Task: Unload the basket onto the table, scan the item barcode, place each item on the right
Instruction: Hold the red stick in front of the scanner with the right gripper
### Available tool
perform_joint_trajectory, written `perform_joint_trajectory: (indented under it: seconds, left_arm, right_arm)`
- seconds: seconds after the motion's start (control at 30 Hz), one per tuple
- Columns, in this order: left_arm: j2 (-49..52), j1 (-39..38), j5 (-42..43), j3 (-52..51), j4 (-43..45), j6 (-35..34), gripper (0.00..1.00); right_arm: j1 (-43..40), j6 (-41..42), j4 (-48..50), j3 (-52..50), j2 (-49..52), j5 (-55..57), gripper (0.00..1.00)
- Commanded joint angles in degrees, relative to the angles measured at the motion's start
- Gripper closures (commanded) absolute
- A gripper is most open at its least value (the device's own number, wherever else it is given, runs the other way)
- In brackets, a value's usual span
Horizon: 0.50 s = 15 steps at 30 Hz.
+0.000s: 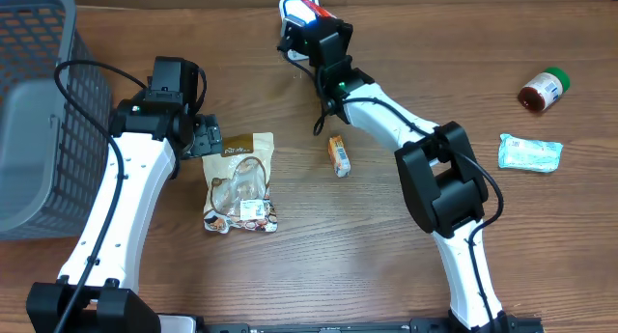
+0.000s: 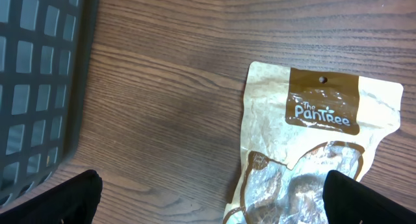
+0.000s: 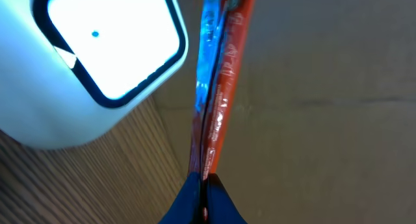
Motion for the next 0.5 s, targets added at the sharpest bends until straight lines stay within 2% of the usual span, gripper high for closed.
perform_joint_trajectory:
  seconds: [0.0,0.47]
  left_arm:
    - [0.2,-0.02,-0.37,0.11,0.13,0.07,0.0]
    - [0.2,-0.02,-0.37,0.11,0.13,0.07,0.01]
  right_arm:
    - [-0.83,-0.26,0.66,0.85,1.6,0.92,0.96]
    - [-0.59,-0.28,-2.54,0.35,2.1,-0.02,0.97]
